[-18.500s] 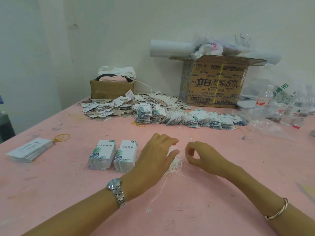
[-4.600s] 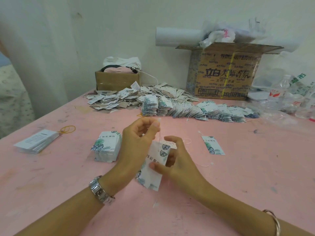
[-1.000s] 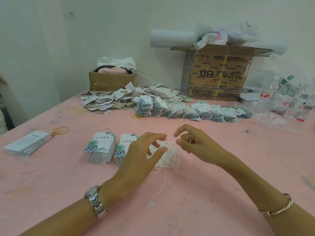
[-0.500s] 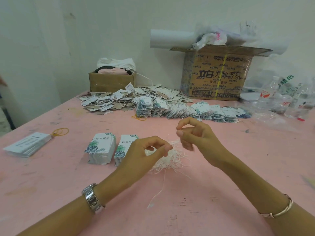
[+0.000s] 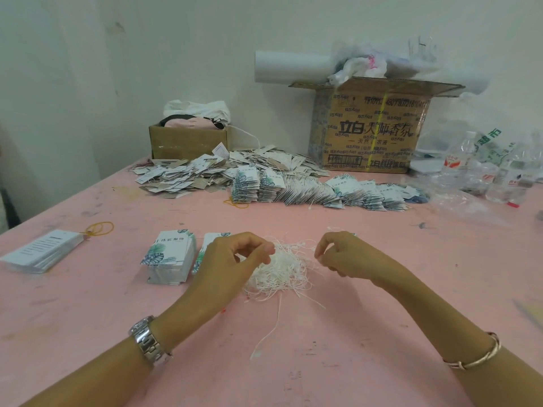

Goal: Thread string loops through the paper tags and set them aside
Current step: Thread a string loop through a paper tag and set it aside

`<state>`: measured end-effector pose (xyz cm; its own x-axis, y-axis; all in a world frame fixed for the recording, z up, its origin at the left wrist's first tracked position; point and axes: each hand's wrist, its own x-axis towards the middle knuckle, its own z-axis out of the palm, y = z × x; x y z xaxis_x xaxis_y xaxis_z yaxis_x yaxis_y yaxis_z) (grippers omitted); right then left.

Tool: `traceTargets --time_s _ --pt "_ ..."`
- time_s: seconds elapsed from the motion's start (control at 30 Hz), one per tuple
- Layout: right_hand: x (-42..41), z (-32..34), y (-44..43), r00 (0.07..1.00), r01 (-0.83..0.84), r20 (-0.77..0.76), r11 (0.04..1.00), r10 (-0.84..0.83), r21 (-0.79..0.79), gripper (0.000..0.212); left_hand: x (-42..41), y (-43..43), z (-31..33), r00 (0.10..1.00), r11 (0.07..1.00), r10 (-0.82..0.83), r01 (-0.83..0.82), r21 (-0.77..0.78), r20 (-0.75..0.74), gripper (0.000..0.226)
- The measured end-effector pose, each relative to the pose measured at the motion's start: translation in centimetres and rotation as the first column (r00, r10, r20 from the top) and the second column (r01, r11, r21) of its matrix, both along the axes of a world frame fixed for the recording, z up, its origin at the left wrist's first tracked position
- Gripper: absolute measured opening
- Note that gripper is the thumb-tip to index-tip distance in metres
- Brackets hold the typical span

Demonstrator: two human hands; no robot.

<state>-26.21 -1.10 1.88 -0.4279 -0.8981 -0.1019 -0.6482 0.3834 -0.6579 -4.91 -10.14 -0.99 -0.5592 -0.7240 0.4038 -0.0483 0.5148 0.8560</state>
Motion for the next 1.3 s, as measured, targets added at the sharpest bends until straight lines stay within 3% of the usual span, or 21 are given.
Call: traceTargets --time_s 0.07,0.17,0.23,0.27,0.3,0.37,0.4,0.47,0.6,0.93,1.17,1.23,1.3 --pt "0.3 0.0 0.3 0.981 -0.068 -0.179 0.996 0.078 0.065 0.013 0.0 0.1 0.0 1.000 1.000 0.002 -0.002 0.001 0.010 0.015" --pt "0.9 -0.3 0.4 0.836 -0.061 -0.530 0.984 0.142 0.166 0.014 -0.1 0.4 0.1 1.000 1.000 0.003 -0.003 -0.010 0.011 0.017" --pt "1.3 -0.4 0.4 0.723 -0.058 -0.684 0.995 0.101 0.086 0.023 -0.1 0.6 0.1 1.000 1.000 0.002 -0.001 -0.028 0.008 0.018" --pt "1.5 -0.5 0.3 0.739 -0.113 -0.669 0.994 0.075 -0.014 0.028 -0.1 0.7 0.1 1.000 0.999 -0.001 0.001 -0.037 0.010 0.019" --pt "1.8 -0.6 0.3 0.819 -0.180 -0.569 0.975 0.074 -0.132 0.030 -0.1 0.8 0.1 1.000 0.999 -0.002 0.003 -0.048 0.012 0.018" --pt "2.8 -0.5 0.3 0.959 -0.259 -0.204 0.908 0.199 -0.330 0.028 -0.1 1.0 0.0 1.000 0.997 0.002 -0.001 -0.077 0.018 0.017" --pt "3.2 -0.5 0.2 0.959 -0.277 -0.056 0.888 0.277 -0.368 0.027 -0.2 1.0 0.0 1.000 0.996 0.008 -0.006 -0.094 0.021 0.017" --pt "3.7 -0.7 0.2 0.931 -0.295 0.089 0.871 0.355 -0.392 0.023 -0.2 0.9 -0.1 1.000 0.993 0.018 -0.015 -0.121 0.021 0.017" --pt "3.8 -1.0 0.1 0.892 -0.261 0.238 0.868 0.384 -0.423 0.014 -0.1 0.7 -0.4 0.999 0.989 0.033 -0.029 -0.148 0.026 0.019" --pt "4.0 -0.9 -0.1 0.740 -0.219 0.517 0.881 0.430 -0.418 0.021 0.1 0.8 -0.4 0.996 0.974 0.052 -0.034 -0.222 0.078 0.017" --pt "3.7 -1.2 0.1 0.774 -0.280 0.441 0.870 0.455 -0.406 0.015 0.1 1.0 -0.3 0.988 0.937 0.084 -0.034 -0.347 0.129 0.020" --pt "3.5 -1.1 0.0 0.755 -0.272 0.475 0.875 0.452 -0.400 0.010 0.3 0.9 0.1 0.987 0.930 0.080 -0.024 -0.367 0.138 0.018" --pt "3.6 -0.9 -0.2 0.691 -0.218 0.585 0.894 0.425 -0.392 0.006 0.8 0.4 0.9 0.973 0.875 0.141 -0.037 -0.483 0.181 0.023"
